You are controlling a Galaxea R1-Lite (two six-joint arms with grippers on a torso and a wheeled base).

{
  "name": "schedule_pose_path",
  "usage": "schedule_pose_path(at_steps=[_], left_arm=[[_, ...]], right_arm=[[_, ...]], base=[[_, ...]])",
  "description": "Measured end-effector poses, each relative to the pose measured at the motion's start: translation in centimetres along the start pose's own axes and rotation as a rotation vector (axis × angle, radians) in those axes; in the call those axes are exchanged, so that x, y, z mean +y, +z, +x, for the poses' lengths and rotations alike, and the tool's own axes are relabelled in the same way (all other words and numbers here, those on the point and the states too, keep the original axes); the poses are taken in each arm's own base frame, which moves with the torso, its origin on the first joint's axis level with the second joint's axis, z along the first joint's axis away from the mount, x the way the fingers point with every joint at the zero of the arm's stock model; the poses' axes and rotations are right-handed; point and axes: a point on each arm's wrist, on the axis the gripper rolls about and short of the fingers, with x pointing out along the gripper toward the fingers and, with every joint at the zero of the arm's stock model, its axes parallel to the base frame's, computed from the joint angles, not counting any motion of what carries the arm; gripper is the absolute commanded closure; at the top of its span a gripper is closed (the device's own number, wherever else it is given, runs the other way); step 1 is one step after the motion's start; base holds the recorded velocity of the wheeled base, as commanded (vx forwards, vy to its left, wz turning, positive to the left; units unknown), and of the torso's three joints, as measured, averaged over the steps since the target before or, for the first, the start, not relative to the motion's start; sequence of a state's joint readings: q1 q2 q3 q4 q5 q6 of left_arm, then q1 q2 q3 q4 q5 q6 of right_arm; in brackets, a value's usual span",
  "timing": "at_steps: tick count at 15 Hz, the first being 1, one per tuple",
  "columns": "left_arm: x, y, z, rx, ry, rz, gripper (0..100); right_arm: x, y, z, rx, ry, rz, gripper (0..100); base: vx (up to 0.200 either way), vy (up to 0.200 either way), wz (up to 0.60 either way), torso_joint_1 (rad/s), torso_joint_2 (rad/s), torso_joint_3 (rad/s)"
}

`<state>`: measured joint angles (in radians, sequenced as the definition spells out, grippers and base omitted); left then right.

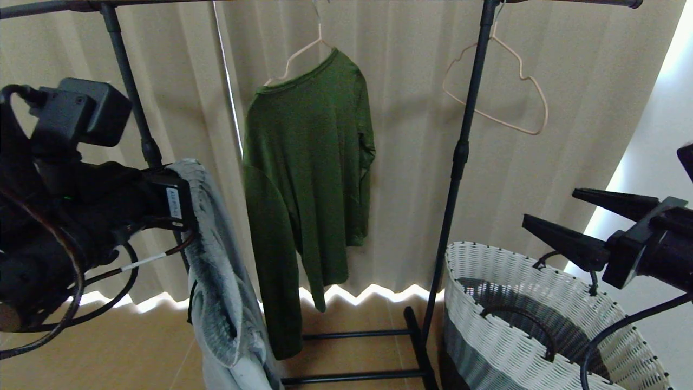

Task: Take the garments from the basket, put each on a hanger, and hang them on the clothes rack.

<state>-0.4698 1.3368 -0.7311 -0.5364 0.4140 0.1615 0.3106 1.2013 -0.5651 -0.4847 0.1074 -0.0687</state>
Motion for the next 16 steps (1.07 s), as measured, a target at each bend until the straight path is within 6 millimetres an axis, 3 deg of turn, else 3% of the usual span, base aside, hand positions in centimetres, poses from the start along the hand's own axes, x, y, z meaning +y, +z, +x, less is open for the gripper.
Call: schedule_pose_path(at_steps=[7,12,16], left_arm=[[3.3,-1.3,-3.1,-0.009,-0.287,0.007,100],[4.2,-2.3,-3.9,0.006,-0.253,-0.016,100],[4.5,-3.9,-4.4,0.017,-0.249,-0.078,100]], right_arm=[[-1.1,-0.1,-1.2,0.038,-0.272,-0.060,0],[-1.1,-0.5,-1.7,0.043,-0.282,-0.068,0],[-2.3,-0.1,-1.7,-0.015,-0.354,-0.057,0]], base=[[0.000,0.000,0.00,0.000,0.00,0.000],[0.000,0.000,0.00,0.000,0.00,0.000],[0.000,0.000,0.00,0.000,0.00,0.000]])
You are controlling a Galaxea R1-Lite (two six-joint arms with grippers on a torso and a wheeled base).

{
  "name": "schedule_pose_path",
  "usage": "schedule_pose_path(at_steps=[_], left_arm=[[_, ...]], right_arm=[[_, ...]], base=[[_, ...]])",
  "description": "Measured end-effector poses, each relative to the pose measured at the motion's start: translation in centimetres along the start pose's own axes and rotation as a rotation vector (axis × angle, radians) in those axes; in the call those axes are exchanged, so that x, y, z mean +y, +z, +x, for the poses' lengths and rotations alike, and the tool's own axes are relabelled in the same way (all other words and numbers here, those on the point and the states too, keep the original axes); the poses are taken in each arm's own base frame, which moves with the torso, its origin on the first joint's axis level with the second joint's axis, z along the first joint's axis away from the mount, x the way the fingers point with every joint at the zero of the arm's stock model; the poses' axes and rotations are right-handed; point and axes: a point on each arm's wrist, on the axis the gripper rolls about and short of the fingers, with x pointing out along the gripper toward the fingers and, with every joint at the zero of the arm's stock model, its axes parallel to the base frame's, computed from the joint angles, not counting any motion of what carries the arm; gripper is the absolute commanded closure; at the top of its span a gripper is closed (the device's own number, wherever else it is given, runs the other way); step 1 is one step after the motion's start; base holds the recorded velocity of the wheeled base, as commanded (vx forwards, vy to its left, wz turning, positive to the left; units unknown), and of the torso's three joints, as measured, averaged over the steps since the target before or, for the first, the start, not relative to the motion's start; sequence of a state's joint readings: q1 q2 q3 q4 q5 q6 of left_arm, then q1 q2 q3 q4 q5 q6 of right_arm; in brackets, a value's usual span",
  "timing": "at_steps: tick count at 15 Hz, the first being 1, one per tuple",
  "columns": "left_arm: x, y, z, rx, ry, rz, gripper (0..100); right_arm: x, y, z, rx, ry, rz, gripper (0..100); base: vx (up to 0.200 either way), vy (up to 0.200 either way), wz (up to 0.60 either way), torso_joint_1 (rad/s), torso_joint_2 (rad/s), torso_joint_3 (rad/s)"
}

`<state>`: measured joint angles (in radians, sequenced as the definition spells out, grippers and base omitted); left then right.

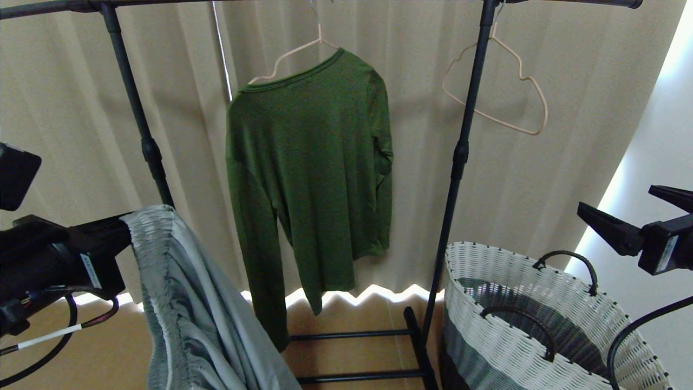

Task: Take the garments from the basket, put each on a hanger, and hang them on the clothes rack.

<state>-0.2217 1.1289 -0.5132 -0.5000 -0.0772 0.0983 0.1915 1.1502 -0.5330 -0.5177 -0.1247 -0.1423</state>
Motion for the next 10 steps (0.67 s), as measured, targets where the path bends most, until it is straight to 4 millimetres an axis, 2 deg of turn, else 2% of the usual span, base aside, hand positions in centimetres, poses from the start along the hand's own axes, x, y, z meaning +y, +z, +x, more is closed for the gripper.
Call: schedule_pose_path(at_steps=[4,8,10], left_arm=[[0.1,-0.3,-0.3,-0.023,0.007,0.024,100],[0.0,-0.4,-0.4,-0.022,0.005,0.027,100],[0.0,-0.5,-0.4,-0.016,0.005,0.027,100]], right_arm=[[-0.8,-0.1,0.5,0.004,-0.051,0.006,0],[-1.4,-0.4,0.8,0.013,-0.064,0.017,0],[-1.4,-0.5,0.9,0.020,-0.051,0.018,0]], base=[[0.000,0.000,0.00,0.000,0.00,0.000],[0.000,0.000,0.00,0.058,-0.23,-0.237],[0.000,0.000,0.00,0.193,-0.53,-0.298]])
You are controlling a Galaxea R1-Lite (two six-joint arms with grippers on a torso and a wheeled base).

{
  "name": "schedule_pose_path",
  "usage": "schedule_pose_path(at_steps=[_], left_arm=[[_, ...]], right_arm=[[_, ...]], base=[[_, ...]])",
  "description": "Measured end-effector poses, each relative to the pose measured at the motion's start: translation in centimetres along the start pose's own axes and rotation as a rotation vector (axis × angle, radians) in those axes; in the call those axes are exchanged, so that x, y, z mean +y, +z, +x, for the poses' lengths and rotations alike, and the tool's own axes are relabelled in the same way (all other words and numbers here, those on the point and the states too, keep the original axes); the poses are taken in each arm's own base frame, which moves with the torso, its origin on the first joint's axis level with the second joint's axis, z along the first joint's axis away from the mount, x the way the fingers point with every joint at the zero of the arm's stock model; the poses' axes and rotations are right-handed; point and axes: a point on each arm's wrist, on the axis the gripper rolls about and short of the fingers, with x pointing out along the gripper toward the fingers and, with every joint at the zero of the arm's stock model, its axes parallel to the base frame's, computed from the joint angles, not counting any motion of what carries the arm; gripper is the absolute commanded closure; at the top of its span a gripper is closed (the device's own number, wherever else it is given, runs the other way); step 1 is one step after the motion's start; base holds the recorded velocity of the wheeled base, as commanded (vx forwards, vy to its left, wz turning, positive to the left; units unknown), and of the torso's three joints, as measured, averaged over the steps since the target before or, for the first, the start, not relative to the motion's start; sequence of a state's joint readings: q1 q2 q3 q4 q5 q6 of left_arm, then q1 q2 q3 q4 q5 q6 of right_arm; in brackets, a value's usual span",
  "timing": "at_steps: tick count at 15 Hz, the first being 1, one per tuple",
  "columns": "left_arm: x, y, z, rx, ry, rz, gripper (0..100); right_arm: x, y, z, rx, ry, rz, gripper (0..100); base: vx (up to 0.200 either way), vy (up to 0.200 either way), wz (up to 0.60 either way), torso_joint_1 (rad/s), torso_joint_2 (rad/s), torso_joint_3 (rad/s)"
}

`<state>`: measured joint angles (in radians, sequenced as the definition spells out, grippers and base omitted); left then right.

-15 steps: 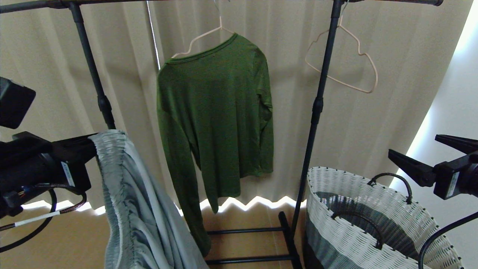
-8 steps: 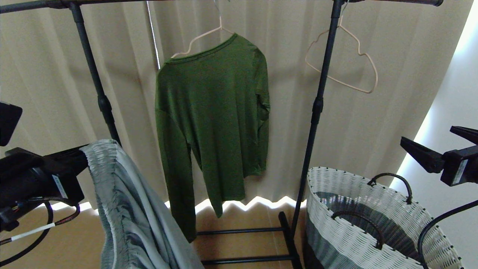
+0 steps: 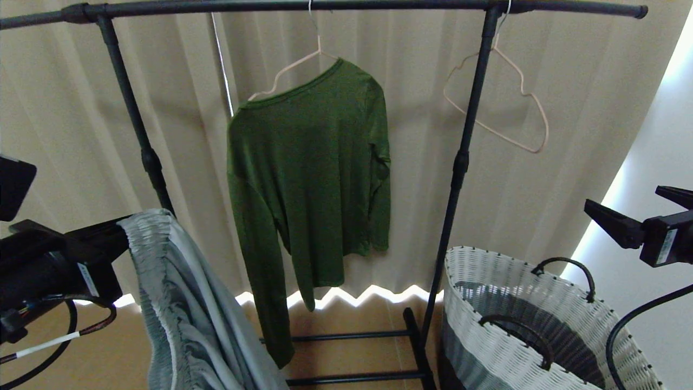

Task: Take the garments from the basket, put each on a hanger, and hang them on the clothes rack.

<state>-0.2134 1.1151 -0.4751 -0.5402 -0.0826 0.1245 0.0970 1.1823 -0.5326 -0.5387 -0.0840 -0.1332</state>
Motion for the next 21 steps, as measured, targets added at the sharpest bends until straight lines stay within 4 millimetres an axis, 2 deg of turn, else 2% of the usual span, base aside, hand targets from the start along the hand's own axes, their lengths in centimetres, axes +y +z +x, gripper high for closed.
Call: schedule_pose_path(at_steps=[11,18,21], left_arm=[[0.0,-0.4,0.0,0.011,0.000,0.006,100],[0.0,-0.6,0.0,0.019,0.002,0.011,100],[0.0,-0.6,0.0,0.020,0.004,0.011,100]], right_arm=[[0.1,-0.3,0.0,0.009,0.004,0.000,0],[0.3,-1.8,-0.4,0.052,0.008,-0.018,0],[0.4,-1.6,-0.5,-0.024,0.005,-0.016,0]], base=[[0.000,0.000,0.00,0.177,-0.46,-0.276],[0.000,0.000,0.00,0.021,-0.05,-0.029],[0.000,0.000,0.00,0.000,0.00,0.000]])
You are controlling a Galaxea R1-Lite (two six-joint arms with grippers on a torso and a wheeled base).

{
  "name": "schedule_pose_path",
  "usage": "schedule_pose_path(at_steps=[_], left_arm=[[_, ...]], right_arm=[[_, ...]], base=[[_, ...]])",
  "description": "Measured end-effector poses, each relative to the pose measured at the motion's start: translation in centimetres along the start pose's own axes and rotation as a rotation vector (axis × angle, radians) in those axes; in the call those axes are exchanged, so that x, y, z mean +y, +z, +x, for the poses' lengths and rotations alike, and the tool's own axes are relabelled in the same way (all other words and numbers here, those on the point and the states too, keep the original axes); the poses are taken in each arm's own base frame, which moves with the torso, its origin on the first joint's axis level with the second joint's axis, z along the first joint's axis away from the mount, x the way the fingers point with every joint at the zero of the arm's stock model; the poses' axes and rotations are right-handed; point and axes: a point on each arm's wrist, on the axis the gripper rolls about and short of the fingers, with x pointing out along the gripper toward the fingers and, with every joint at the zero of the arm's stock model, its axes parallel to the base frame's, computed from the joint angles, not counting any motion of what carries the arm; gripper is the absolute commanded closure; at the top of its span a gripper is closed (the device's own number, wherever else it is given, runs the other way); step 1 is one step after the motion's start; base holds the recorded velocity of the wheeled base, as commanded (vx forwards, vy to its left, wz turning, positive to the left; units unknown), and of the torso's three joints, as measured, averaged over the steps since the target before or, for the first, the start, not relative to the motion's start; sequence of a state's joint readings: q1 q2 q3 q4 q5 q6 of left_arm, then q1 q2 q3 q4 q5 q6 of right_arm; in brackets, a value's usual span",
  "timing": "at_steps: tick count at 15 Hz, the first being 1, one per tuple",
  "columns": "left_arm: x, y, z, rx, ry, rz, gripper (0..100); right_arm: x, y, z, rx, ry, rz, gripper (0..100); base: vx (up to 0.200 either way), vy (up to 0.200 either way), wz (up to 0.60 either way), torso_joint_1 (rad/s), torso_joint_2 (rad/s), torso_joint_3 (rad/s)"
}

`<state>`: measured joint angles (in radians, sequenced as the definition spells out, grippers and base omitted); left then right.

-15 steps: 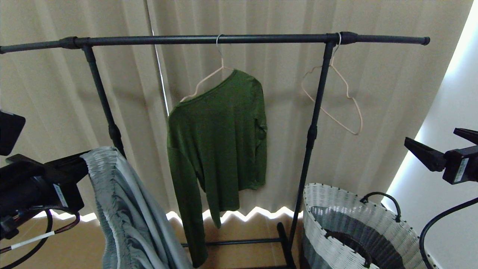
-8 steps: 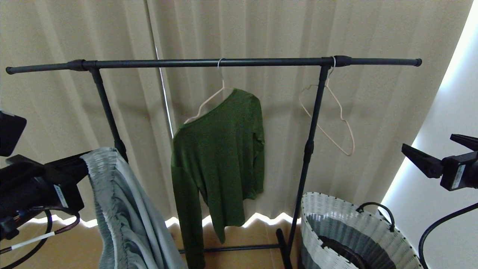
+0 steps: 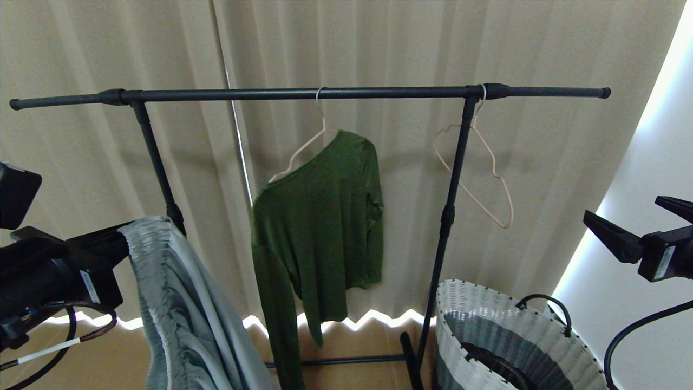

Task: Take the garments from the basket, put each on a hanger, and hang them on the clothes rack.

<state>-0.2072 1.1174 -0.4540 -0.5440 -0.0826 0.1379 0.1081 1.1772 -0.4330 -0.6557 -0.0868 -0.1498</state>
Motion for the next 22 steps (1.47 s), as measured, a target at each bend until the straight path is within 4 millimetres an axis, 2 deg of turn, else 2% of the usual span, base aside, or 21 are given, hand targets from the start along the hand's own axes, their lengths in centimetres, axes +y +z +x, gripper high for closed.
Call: schedule_pose_path(at_steps=[4,12,15,17,20,22], left_arm=[[0.0,0.0,0.0,0.000,0.000,0.000,100],[0.0,-0.1,0.0,0.002,-0.001,0.003,100],[-0.1,-0.4,-0.1,0.010,-0.001,0.009,100],[-0.1,-0.5,-0.2,0.014,-0.001,0.018,100],[-0.1,-0.8,-0.3,0.023,0.000,0.024,100],[-0.1,-0.8,-0.3,0.021,0.003,0.020,100]], right_arm=[[0.0,-0.8,-0.1,-0.054,-0.012,-0.114,0],[0.1,-2.0,-0.2,-0.011,-0.008,-0.118,0],[0.2,-1.9,-0.2,-0.008,-0.002,-0.101,0],[0.3,-1.8,0.2,0.037,0.011,-0.058,0],[0.4,-2.2,0.6,0.229,0.036,0.028,0],[0.5,-1.6,0.8,0.262,0.046,0.062,0]], base=[[0.000,0.000,0.00,0.000,0.00,0.000],[0.000,0.000,0.00,0.183,-0.41,-0.225],[0.000,0.000,0.00,0.066,-0.15,-0.090],[0.000,0.000,0.00,0.011,-0.03,-0.011],[0.000,0.000,0.00,0.000,0.00,0.000],[0.000,0.000,0.00,0.000,0.00,0.000]])
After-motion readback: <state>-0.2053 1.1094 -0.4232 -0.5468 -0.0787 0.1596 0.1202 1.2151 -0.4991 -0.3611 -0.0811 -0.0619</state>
